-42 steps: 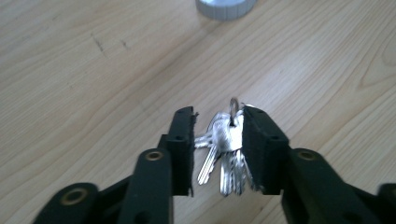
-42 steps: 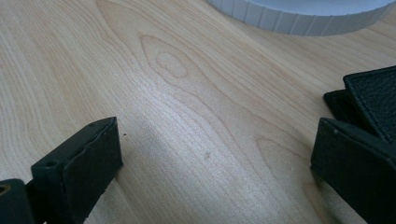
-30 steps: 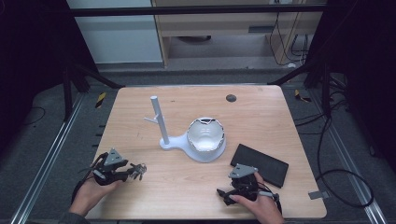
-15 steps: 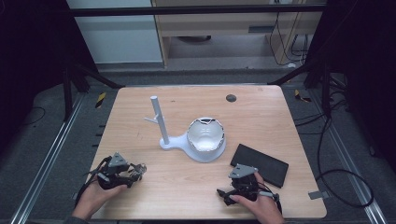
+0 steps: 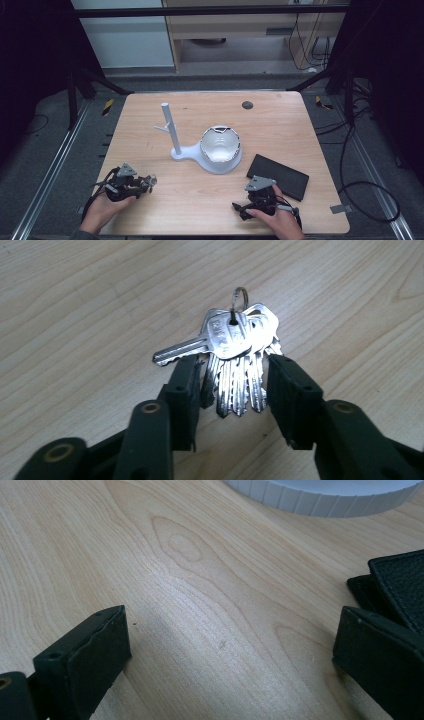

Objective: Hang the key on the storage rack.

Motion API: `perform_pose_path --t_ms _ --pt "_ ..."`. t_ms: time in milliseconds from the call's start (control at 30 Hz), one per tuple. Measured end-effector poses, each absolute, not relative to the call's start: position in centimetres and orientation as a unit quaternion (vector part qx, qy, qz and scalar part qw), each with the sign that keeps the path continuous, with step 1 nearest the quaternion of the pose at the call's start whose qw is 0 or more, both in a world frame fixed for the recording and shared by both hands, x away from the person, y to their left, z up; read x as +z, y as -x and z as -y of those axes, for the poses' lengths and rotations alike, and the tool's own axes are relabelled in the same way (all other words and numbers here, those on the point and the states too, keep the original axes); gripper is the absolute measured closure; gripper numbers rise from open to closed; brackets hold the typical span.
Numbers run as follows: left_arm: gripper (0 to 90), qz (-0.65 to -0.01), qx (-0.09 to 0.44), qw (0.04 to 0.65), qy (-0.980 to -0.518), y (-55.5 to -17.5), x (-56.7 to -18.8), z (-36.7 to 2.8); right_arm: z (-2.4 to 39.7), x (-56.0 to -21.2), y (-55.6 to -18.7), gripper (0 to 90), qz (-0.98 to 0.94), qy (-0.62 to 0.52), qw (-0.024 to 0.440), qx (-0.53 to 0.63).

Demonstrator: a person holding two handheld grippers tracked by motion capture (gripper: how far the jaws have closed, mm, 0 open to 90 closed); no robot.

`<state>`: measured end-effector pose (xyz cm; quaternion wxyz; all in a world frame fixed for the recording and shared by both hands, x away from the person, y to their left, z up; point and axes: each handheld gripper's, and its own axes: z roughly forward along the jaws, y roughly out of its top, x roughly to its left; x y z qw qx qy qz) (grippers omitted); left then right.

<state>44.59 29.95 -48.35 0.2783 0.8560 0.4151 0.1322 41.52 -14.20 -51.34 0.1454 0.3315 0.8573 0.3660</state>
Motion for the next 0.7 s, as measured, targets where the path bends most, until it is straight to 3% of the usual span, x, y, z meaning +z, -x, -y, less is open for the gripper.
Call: perform_pose_path --t_ms 67,233,700 --pt "63.1 -0.416 0.134 0.272 -0.857 -44.57 -48.27 -29.90 14.20 -51.34 -41.52 1.8 -0.857 -0.331 0.145 0.366" --pt "79.7 -0.421 0.130 0.269 -0.856 -44.43 -48.19 -29.82 14.20 -51.34 -41.52 1.9 -0.857 -0.331 0.145 0.366" --pt "84.7 -0.423 0.143 0.277 -0.851 -43.85 -47.64 -29.91 14.20 -51.34 -41.52 1.9 -0.857 -0.331 0.145 0.366"
